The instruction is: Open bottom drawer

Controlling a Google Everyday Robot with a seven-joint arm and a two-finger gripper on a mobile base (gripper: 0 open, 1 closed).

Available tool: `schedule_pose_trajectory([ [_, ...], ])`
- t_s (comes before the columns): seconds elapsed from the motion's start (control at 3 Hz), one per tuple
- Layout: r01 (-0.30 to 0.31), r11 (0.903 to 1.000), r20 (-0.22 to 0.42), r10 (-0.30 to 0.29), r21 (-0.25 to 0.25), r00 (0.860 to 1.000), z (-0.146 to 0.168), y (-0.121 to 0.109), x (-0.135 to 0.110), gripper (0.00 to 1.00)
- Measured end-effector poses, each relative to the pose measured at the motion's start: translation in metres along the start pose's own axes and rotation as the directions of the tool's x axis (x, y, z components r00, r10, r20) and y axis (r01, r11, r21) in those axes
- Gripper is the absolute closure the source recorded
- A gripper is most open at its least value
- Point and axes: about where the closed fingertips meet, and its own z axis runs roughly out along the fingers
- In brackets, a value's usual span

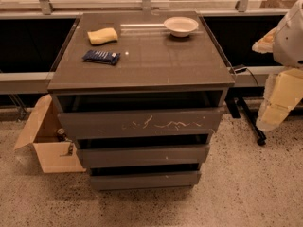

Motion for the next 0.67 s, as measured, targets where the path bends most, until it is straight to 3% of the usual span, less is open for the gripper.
schedule_pose_trajectory([
  [0.67,0.019,0.9997,-0.001,-0.02,-0.015,1.0,0.0094,0.004,-0.0039,0.0],
])
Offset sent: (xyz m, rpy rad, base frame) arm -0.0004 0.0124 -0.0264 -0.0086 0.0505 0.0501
